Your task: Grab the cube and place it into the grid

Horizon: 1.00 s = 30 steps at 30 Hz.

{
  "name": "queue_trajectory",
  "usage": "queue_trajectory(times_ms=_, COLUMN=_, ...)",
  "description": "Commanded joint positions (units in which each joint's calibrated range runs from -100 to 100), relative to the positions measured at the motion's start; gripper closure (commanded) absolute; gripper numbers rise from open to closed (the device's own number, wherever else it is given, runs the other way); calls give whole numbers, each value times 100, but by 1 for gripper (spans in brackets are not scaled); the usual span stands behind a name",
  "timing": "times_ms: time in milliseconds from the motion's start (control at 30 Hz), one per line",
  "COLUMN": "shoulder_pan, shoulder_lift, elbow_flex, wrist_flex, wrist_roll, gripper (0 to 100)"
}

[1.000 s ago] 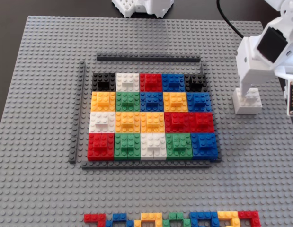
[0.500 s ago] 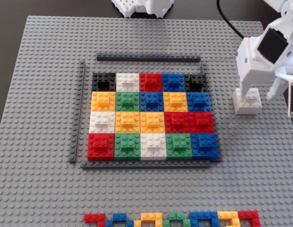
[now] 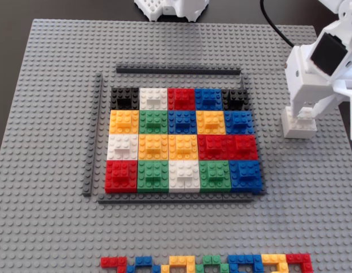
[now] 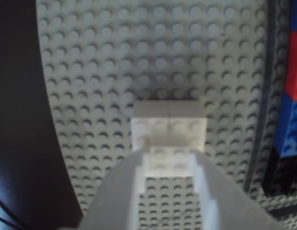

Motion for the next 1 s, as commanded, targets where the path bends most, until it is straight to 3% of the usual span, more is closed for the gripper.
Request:
queue_trajectory(times_ms=0, shoulder_pan=45, shoulder_lift=-410, elbow_flex=-306, wrist_flex=61, wrist_roll=5, gripper=93)
queue_trajectory(times_ms=467, shoulder_pan=-80, shoulder_lift=-2130, elbow_flex=-207, wrist_flex=496, wrist_roll=171, gripper=97)
queue_trajectory(times_ms=967, shoulder_pan=480, shoulder_lift=-4632, elbow_flex=2702, wrist_flex=408, wrist_roll=650, gripper=98)
